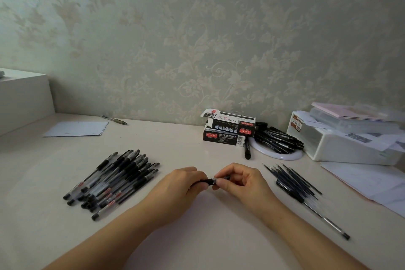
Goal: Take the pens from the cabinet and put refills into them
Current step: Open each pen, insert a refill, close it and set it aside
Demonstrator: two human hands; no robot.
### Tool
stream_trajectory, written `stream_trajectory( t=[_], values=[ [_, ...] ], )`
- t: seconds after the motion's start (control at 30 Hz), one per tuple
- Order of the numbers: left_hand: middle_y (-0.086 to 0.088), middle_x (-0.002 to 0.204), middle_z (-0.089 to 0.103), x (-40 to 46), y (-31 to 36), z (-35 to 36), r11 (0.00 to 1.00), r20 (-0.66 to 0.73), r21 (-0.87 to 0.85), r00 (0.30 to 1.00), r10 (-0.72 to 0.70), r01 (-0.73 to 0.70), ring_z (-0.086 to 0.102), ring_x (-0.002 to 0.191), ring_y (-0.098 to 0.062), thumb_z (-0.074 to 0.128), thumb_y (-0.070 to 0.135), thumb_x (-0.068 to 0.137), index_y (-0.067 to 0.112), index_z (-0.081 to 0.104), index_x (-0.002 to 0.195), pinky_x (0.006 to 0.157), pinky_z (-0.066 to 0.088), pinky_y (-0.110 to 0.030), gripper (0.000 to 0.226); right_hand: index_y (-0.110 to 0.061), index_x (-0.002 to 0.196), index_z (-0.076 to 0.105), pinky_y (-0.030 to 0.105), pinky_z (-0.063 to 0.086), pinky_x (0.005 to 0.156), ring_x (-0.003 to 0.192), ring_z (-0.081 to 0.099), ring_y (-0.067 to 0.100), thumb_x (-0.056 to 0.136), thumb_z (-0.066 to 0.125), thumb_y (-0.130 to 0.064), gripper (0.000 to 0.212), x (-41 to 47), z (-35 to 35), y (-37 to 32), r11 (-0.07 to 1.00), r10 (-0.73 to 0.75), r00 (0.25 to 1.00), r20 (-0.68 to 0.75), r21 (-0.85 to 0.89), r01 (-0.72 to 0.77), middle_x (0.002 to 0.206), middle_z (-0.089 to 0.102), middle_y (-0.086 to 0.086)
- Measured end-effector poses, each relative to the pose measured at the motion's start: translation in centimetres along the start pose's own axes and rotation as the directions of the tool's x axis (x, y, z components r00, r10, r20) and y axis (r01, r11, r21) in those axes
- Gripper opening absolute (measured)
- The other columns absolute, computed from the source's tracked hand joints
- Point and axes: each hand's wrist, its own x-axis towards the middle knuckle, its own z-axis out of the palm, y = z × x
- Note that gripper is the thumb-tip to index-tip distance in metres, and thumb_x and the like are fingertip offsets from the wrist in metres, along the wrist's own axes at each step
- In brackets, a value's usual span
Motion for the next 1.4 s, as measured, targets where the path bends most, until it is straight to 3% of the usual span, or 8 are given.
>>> stream_trajectory(
  t=[0.17,0.43,0.6,0.73,0.93,1.17,1.4],
  values=[
    [0.005,0.084,0.058,0.0,0.2,0.0,1.000,0.005,-0.007,1.000,0.006,-0.006,0.052,0.078,-0.010,0.050,0.027,0.098,0.023,0.067,0.100,0.071,0.042,-0.030,0.018,-0.016,0.092,0.072,0.021,0.051,0.080,0.086,0.072,0.019,0.087,0.072,-0.013,0.005,0.0,-0.1,0.0,1.000,0.005,1.000,0.012,0.007,-0.005,0.084,0.077,0.008],
    [0.005,0.084,0.058,0.0,0.1,0.0,1.000,-0.038,-0.013,0.999,-0.007,0.006,0.052,0.077,-0.010,0.049,0.030,0.098,0.025,0.067,0.100,0.069,0.041,-0.028,0.019,-0.017,0.096,0.070,0.020,0.051,0.079,0.084,0.070,0.016,0.090,0.069,-0.014,0.007,0.0,0.2,-0.2,0.999,-0.024,1.000,-0.001,-0.029,0.024,0.085,0.076,0.004],
    [0.010,0.083,0.053,0.0,0.3,-0.6,0.999,-0.149,-0.007,0.988,-0.033,0.032,0.052,0.071,-0.008,0.053,0.031,0.096,0.026,0.068,0.101,0.067,0.043,-0.028,0.016,-0.029,0.109,0.061,0.032,0.053,0.084,0.086,0.065,0.025,0.094,0.064,-0.028,0.016,0.2,0.7,0.3,0.997,-0.018,0.998,-0.058,-0.074,0.014,0.091,0.074,0.000],
    [0.007,0.088,0.048,0.1,-0.5,-2.7,0.977,-0.324,0.088,0.933,-0.157,0.195,0.054,0.070,-0.016,0.054,0.028,0.095,0.021,0.067,0.102,0.066,0.048,-0.037,0.016,-0.029,0.109,0.061,0.029,0.054,0.080,0.078,0.065,0.015,0.094,0.062,-0.032,0.016,0.3,0.3,0.4,0.997,-0.010,0.993,-0.120,-0.072,0.001,0.091,0.073,-0.001],
    [0.001,0.093,0.053,-0.3,-2.6,-6.3,0.852,-0.504,0.110,0.768,-0.396,0.512,0.058,0.079,-0.025,0.055,0.023,0.093,0.020,0.064,0.105,0.068,0.048,-0.036,0.015,-0.031,0.106,0.063,0.027,0.054,0.081,0.078,0.065,0.011,0.094,0.061,-0.034,0.012,0.2,0.4,0.4,0.988,-0.012,0.996,-0.090,-0.157,-0.002,0.089,0.074,-0.006],
    [-0.004,0.099,0.053,-1.3,-4.9,-8.0,0.628,-0.449,0.193,0.637,-0.626,0.754,0.056,0.090,-0.028,0.049,0.021,0.093,0.022,0.064,0.101,0.074,0.045,-0.035,0.017,-0.032,0.102,0.064,0.024,0.054,0.080,0.077,0.065,0.006,0.094,0.061,-0.034,0.009,0.1,0.3,0.3,0.985,-0.008,0.996,-0.084,-0.172,-0.007,0.088,0.073,-0.005],
    [-0.002,0.099,0.054,-1.3,-5.2,-7.2,0.560,-0.398,0.301,0.635,-0.662,0.772,0.052,0.091,-0.026,0.045,0.016,0.091,0.020,0.062,0.101,0.070,0.039,-0.032,0.021,-0.030,0.100,0.066,0.023,0.053,0.078,0.076,0.063,0.006,0.094,0.062,-0.029,0.007,0.1,0.4,0.2,0.985,-0.009,0.996,-0.093,-0.172,-0.007,0.088,0.073,-0.004]
  ],
)
